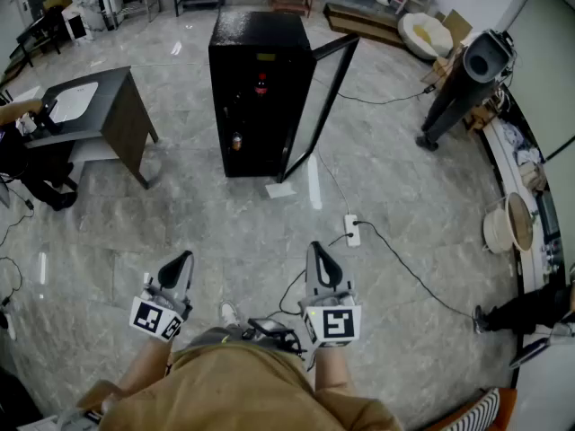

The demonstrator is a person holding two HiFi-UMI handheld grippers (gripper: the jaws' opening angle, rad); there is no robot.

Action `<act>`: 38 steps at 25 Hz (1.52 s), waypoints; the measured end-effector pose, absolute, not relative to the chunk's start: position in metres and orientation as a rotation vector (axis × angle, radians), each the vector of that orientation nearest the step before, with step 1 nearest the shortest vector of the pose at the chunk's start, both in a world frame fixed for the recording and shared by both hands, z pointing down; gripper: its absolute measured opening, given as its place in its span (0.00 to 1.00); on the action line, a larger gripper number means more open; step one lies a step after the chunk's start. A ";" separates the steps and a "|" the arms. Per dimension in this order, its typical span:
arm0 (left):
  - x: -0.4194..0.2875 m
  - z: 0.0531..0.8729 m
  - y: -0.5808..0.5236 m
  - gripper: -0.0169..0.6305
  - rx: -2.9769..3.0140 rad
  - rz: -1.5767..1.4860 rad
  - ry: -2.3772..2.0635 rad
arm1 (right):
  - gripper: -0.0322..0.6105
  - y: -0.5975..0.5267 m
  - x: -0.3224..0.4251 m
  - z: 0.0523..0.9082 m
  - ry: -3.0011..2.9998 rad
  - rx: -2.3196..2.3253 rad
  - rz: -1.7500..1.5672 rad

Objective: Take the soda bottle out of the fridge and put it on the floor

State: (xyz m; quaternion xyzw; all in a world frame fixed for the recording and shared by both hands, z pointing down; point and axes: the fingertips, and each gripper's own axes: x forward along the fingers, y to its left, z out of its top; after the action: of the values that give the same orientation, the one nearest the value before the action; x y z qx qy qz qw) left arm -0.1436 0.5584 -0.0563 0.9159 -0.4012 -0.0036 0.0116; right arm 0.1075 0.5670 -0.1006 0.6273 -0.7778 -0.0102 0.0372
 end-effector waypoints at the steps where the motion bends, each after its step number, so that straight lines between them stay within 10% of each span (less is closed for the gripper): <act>1: -0.148 -0.056 0.557 0.03 2.849 -0.011 -1.256 | 0.05 0.567 0.104 -0.101 -2.384 1.922 -0.033; 38: -0.224 -0.038 0.463 0.03 2.836 -0.050 -1.157 | 0.05 0.481 0.024 -0.101 -2.349 1.904 -0.037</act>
State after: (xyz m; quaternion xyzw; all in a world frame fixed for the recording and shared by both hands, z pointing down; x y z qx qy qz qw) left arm -0.2243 0.4625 -0.0381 0.9251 -0.3773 -0.0164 0.0393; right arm 0.0243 0.4807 -0.1013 0.6285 -0.7755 -0.0122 0.0589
